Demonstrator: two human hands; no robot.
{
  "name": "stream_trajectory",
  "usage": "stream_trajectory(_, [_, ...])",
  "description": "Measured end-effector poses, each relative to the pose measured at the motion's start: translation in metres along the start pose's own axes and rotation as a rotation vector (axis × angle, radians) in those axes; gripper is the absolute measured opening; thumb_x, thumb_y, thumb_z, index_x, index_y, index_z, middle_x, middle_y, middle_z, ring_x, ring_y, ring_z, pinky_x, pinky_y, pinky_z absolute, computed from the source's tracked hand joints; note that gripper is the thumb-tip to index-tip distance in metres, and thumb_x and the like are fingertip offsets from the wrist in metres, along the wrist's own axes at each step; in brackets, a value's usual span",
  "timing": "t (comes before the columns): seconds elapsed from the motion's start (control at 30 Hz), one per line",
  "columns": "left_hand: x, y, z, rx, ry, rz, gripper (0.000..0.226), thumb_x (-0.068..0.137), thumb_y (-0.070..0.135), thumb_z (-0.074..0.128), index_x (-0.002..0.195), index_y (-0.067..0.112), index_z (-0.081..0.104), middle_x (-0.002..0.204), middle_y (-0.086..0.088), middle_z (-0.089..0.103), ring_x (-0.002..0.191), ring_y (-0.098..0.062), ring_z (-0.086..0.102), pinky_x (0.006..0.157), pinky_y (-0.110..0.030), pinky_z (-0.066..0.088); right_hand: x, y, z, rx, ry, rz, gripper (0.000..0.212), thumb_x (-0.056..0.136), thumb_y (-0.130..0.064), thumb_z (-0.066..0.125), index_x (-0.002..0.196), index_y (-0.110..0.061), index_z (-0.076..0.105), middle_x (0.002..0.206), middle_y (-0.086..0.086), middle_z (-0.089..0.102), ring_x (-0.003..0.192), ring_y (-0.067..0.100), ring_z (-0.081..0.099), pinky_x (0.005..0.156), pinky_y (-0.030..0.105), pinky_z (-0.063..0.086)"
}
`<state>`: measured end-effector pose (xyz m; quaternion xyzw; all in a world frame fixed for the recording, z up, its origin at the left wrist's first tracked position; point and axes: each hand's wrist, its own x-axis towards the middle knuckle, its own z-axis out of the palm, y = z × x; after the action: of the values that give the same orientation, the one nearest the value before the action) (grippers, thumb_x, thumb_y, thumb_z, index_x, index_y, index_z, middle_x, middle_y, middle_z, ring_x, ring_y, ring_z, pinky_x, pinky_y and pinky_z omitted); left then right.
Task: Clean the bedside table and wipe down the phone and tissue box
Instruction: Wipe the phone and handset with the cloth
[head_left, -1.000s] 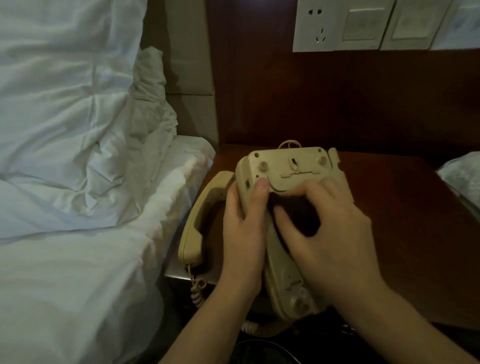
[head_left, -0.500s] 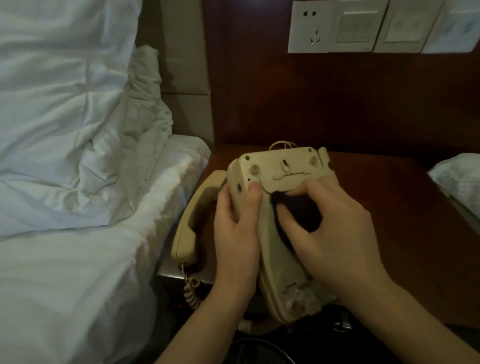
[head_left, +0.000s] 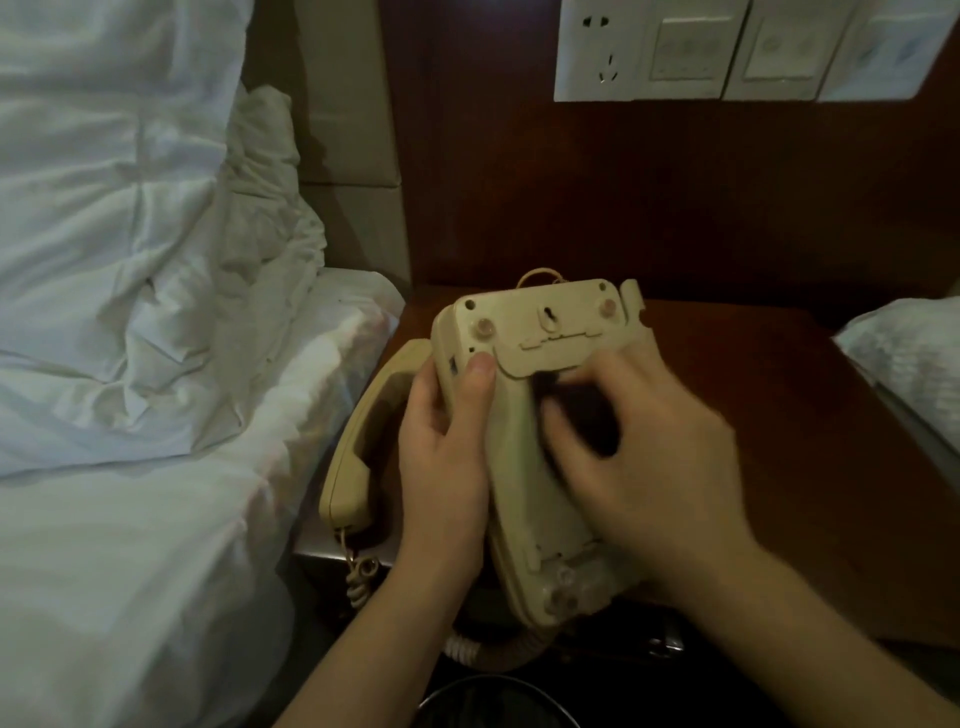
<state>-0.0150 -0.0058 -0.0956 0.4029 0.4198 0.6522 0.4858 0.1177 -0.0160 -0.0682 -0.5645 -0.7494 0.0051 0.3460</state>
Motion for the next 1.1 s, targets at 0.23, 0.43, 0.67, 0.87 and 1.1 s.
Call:
stream_trajectory(0.23, [-0.001,-0.003,0.001,-0.038,0.003,-0.061,0.047,0.091,0.034,0.067,0.136,0.032,0.055,0.115,0.007,0.075,0.103,-0.012,0.073,0.079,-0.027,0.062,0.007,0.037,-0.003,0.009,0.024,0.175,0.016,0.091,-0.044,0.061,0.089,-0.032,0.052,0.085,-0.014,0.049,0.07,0.001,0.051,0.055,0.022,0.038])
stream_trajectory(0.43, [-0.01,-0.016,0.008,-0.108,-0.07,-0.108,0.081,0.074,0.023,0.081,0.143,0.044,0.043,0.125,0.008,0.071,0.112,-0.017,0.07,0.086,-0.04,0.062,-0.006,0.042,-0.007,0.211,-0.009,0.28,0.018,0.088,-0.042,0.066,0.097,-0.034,0.052,0.094,-0.015,0.058,0.082,0.001,0.058,0.063,0.026,0.051])
stream_trajectory(0.67, [-0.009,-0.017,0.01,-0.213,-0.037,-0.122,0.072,0.082,0.003,0.068,0.141,0.04,0.05,0.124,-0.001,0.072,0.111,-0.025,0.071,0.086,-0.044,0.061,-0.028,0.018,-0.013,0.241,-0.112,0.062,0.016,0.084,-0.045,0.06,0.084,-0.033,0.05,0.087,-0.015,0.054,0.076,0.003,0.056,0.06,0.033,0.052])
stream_trajectory(0.87, [-0.004,-0.014,0.007,-0.213,-0.049,-0.115,0.081,0.071,0.002,0.07,0.139,0.041,0.05,0.123,-0.003,0.072,0.11,-0.028,0.071,0.085,-0.048,0.061,-0.015,0.032,-0.01,0.191,-0.051,0.071,0.016,0.087,-0.044,0.06,0.086,-0.033,0.048,0.087,-0.015,0.05,0.075,0.002,0.053,0.058,0.028,0.049])
stream_trajectory(1.1, [-0.004,-0.011,0.009,-0.215,-0.029,-0.105,0.077,0.077,0.005,0.076,0.14,0.04,0.049,0.123,-0.001,0.072,0.11,-0.027,0.071,0.09,-0.054,0.059,-0.02,0.035,-0.011,0.122,-0.018,0.169,0.019,0.088,-0.041,0.062,0.085,-0.031,0.047,0.084,-0.013,0.05,0.07,0.003,0.053,0.057,0.025,0.047])
